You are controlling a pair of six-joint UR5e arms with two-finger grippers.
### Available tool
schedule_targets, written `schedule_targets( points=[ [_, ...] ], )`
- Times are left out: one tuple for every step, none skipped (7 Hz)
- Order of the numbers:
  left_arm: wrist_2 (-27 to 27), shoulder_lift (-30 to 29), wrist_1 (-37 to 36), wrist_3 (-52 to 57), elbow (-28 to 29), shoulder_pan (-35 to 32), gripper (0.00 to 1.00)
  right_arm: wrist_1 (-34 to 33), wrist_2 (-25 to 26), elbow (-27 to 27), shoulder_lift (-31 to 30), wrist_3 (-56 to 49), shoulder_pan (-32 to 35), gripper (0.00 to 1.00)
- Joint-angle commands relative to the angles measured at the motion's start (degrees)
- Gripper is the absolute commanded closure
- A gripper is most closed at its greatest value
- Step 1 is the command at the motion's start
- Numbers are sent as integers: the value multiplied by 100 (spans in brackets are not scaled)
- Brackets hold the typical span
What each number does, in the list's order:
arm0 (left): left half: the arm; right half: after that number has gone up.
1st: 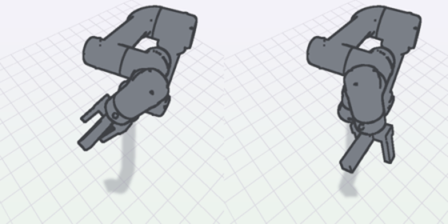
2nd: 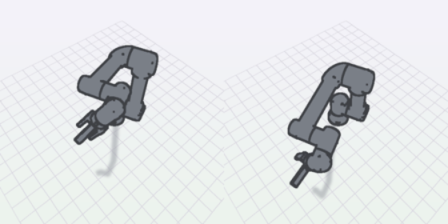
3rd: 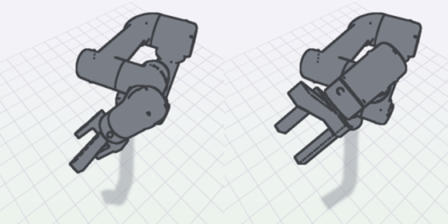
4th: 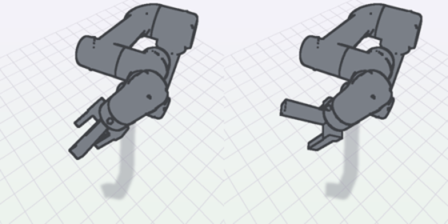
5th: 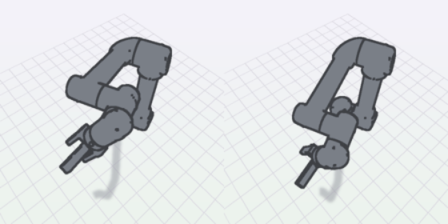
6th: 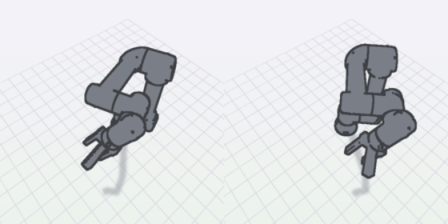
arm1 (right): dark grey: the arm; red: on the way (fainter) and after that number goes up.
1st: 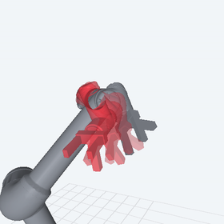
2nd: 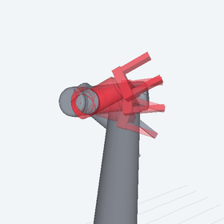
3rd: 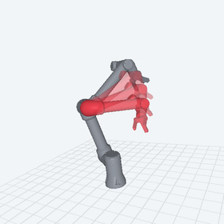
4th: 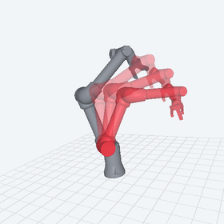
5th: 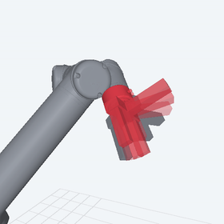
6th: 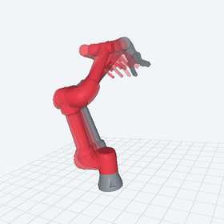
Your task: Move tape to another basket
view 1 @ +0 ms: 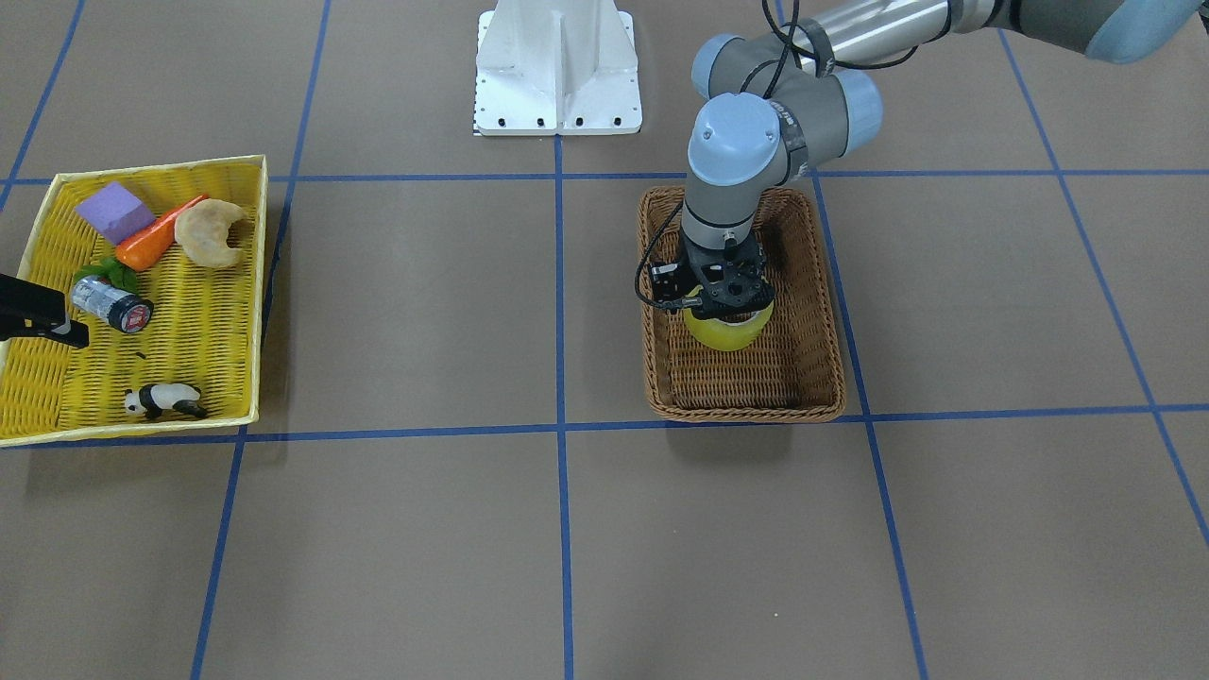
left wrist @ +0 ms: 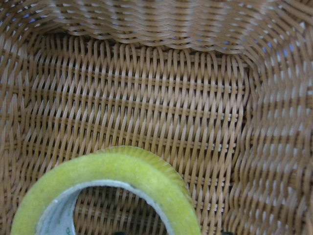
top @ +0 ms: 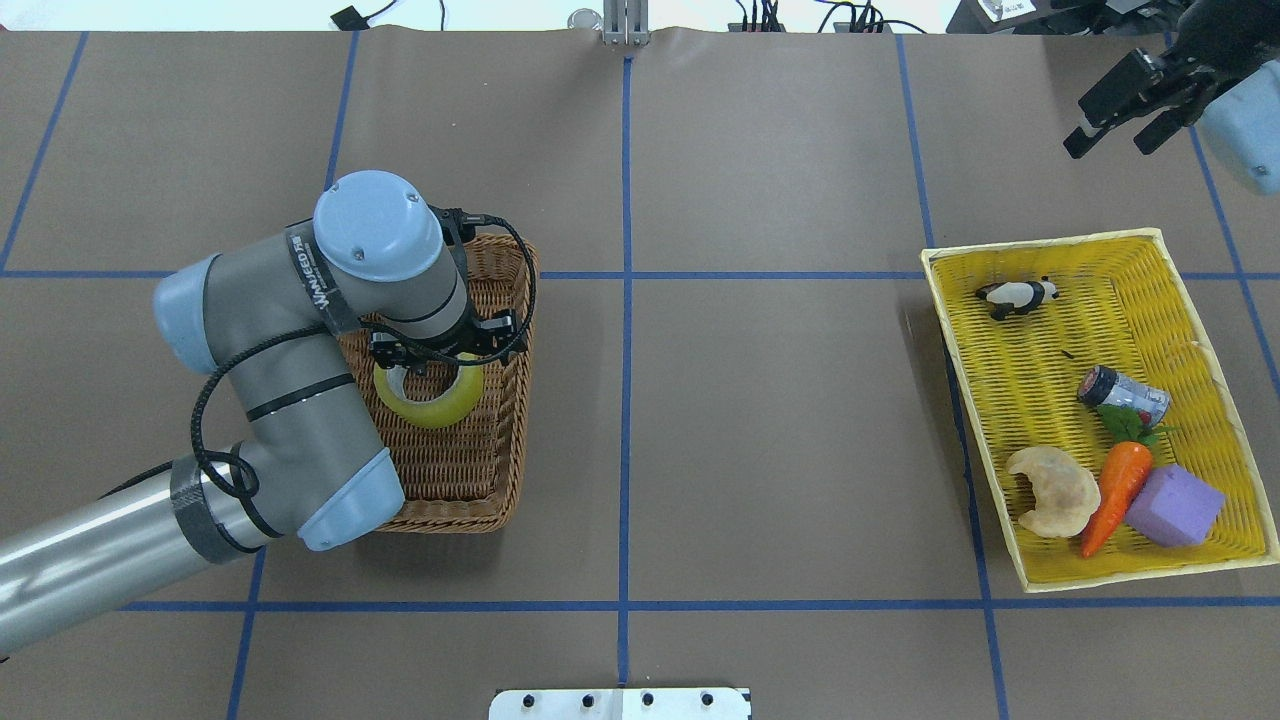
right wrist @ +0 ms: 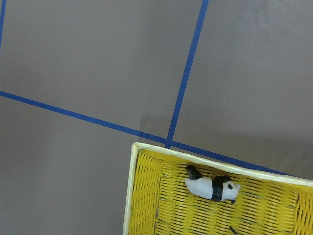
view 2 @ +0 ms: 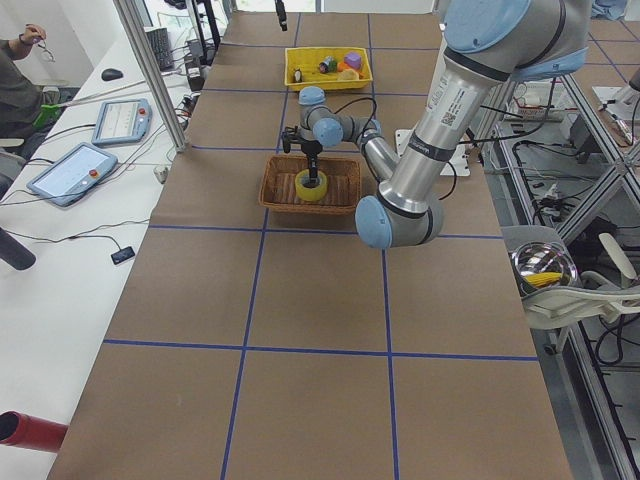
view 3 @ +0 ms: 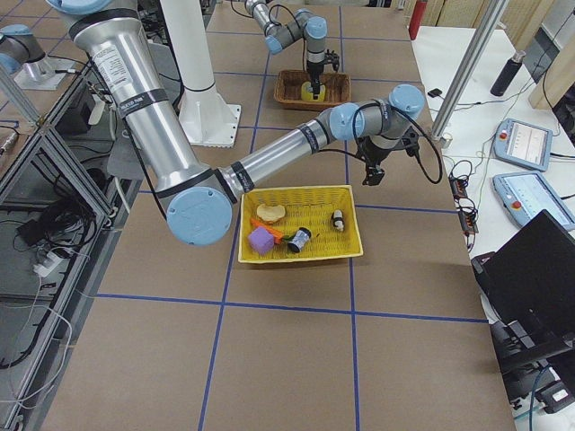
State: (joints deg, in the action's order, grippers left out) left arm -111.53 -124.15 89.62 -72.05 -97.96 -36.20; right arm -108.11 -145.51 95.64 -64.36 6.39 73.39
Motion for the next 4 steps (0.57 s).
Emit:
schedule_targets(
  points=[
    [-325, 380, -129, 713, -844, -823, 2, 0, 311, 191, -6, -15, 9, 0],
    [-326, 835, -164, 1920, -1013, -1297, 2, 0, 583, 322, -111, -15, 18, 0],
    [-343, 1179, -173, 3028, -1093, -1876, 2, 53, 594, 445, -329, -76, 96, 0],
    [-491, 1539, -182, 4075, -1050, -2421, 2, 114, 594, 577, -540, -86, 227, 0]
  ],
)
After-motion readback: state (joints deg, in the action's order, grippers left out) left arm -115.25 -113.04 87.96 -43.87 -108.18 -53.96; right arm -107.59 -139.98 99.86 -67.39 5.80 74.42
